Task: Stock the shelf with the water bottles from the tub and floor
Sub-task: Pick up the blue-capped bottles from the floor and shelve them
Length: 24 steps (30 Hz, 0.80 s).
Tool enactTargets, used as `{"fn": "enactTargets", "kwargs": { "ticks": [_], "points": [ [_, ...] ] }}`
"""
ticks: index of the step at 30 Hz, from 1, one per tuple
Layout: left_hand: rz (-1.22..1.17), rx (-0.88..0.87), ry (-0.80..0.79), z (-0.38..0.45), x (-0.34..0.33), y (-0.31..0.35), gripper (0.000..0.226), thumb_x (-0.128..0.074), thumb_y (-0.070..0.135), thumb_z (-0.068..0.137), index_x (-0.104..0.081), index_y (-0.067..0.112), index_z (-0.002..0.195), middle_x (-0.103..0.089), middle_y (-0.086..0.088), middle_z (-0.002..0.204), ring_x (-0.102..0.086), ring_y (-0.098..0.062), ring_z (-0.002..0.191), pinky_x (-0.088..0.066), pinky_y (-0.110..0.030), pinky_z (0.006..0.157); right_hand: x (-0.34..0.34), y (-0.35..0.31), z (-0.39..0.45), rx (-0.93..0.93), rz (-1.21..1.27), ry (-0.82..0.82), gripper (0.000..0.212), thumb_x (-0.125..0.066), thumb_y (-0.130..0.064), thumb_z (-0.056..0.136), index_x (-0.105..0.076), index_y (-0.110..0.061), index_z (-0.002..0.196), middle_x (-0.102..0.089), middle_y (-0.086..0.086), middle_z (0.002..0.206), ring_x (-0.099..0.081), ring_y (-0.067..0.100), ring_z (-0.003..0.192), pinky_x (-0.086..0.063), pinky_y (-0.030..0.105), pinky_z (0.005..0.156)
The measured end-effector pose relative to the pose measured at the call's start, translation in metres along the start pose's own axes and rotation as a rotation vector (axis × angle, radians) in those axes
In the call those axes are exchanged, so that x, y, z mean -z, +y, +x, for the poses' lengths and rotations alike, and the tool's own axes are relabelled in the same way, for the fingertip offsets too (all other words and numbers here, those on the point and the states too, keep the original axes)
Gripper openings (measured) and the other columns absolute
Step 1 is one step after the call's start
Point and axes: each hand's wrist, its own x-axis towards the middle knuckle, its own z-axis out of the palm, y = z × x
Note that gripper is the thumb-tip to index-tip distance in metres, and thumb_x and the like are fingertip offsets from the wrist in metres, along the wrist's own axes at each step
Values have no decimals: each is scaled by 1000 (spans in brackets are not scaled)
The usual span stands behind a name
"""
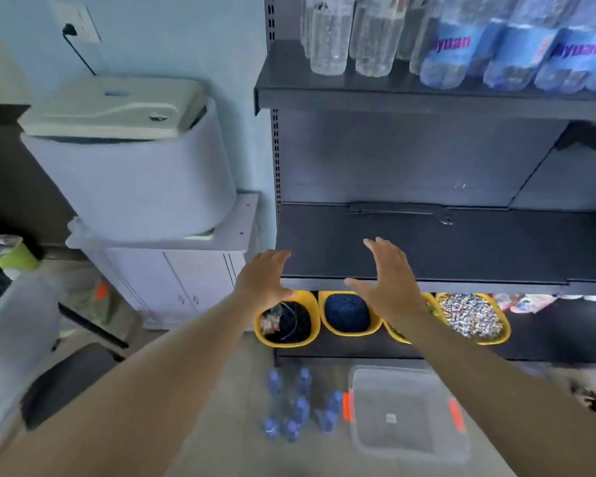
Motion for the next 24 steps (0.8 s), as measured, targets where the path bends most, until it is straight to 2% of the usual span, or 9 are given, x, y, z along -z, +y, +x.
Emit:
{"fn": "enactTargets", "kwargs": {
  "ticks": [2,5,8,10,15,17,20,22,24],
  "points": [
    [-35,63,-64,-1,-41,-19,81,-73,37,74,-31,23,142,-41,-3,140,-40,-26,129,-41,-40,101,-36,18,-8,-17,16,-52,72,-66,-41,83,-31,-21,143,-28,3,151,-21,22,142,-21,38,115],
    [-85,146,-140,1,-105,-46,79,-73,36,75,-31,23,141,-42,-3,140,-41,-25,127,-41,-39,100,-91,49,-15,-43,73,-135,71,-72,-39,78,-39,-18,137,-39,3,142,-34,22,133,-32,36,110],
    [-186,256,-195,4,-171,-71,83,-72,37,76,-27,26,145,-36,2,146,-38,-21,132,-39,-35,102,-149,83,-23,-106,129,-268,74,-70,-38,80,-33,-22,142,-29,0,150,-25,17,140,-25,35,114],
    [-247,318,-222,6,-219,-84,83,-71,39,76,-26,27,145,-35,4,146,-36,-19,133,-38,-34,104,-193,112,-29,-122,148,-322,75,-70,-37,80,-32,-22,143,-28,0,152,-25,16,140,-25,32,112],
    [-429,472,-276,14,-343,-114,78,-69,35,76,-30,28,143,-38,6,143,-42,-15,127,-38,-28,98,-307,184,-55,-232,218,-457,75,-71,-38,79,-34,-23,141,-34,-2,147,-33,14,134,-26,18,98],
    [-492,512,-275,18,-391,-125,74,-70,33,75,-36,28,140,-43,5,139,-47,-15,121,-41,-26,91,-350,210,-70,-305,259,-479,74,-71,-37,77,-36,-21,140,-38,-3,142,-38,13,128,-27,18,93],
    [-595,532,-269,30,-452,-138,60,-72,20,76,-48,18,130,-50,8,120,-50,-15,113,-32,-18,77,-413,244,-95,-397,327,-479,79,-63,-51,70,-36,-23,139,-39,-5,141,-40,12,125,-30,19,93],
    [-660,533,-262,39,-491,-147,53,-73,25,71,-55,17,120,-54,11,109,-55,-14,106,-39,-23,80,-455,266,-112,-471,387,-437,82,-63,-51,69,-34,-22,140,-39,-8,142,-40,10,127,-29,15,96],
    [-707,521,-257,48,-535,-158,52,-67,34,63,-57,21,112,-64,6,108,-61,-18,102,-48,-31,84,-496,287,-127,-561,407,-392,81,-72,-38,75,-30,-21,143,-38,-8,143,-38,10,130,-28,15,98]
  ]
}}
